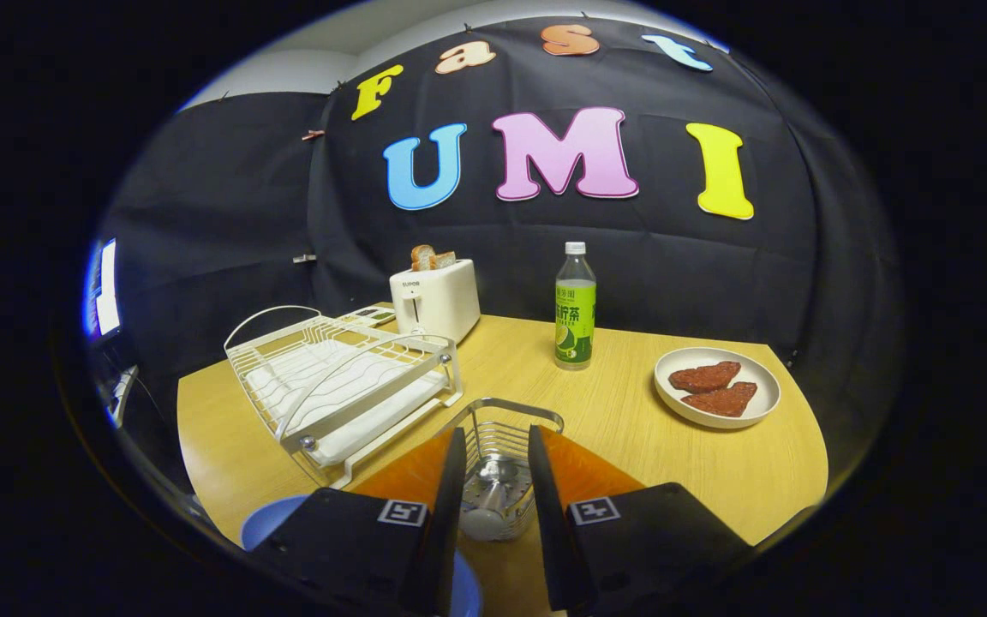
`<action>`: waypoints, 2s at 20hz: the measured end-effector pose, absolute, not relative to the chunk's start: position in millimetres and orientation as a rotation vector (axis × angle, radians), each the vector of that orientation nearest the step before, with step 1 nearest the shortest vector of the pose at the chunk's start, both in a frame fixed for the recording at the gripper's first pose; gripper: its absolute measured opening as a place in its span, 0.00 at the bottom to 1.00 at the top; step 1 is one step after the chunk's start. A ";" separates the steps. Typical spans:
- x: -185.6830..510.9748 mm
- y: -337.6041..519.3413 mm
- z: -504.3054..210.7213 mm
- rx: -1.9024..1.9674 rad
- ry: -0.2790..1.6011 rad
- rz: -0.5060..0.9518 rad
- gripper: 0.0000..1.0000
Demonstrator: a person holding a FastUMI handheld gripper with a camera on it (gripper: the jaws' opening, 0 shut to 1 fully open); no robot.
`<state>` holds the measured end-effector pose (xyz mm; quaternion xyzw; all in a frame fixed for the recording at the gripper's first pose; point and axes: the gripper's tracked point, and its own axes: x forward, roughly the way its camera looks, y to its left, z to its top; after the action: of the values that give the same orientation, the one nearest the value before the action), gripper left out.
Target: Take the plate from the dish rack, then take the spoon from the basket and place it into the plate.
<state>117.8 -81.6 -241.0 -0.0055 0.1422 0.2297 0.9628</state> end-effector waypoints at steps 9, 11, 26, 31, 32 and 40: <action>113.9 -72.8 -243.7 -0.036 0.326 0.479 0.21; 114.6 -75.5 -237.4 -0.026 0.344 0.481 0.20; 42.8 -63.9 -120.9 0.026 0.291 0.663 0.20; 14.9 -40.9 -130.9 -0.010 0.314 0.743 0.20; 12.8 -37.3 -136.2 -0.011 0.326 0.750 0.20; -1.1 -18.7 -214.2 -0.074 0.476 0.780 0.20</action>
<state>-1.1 -18.7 -214.2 -0.0357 0.2298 0.3767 0.8967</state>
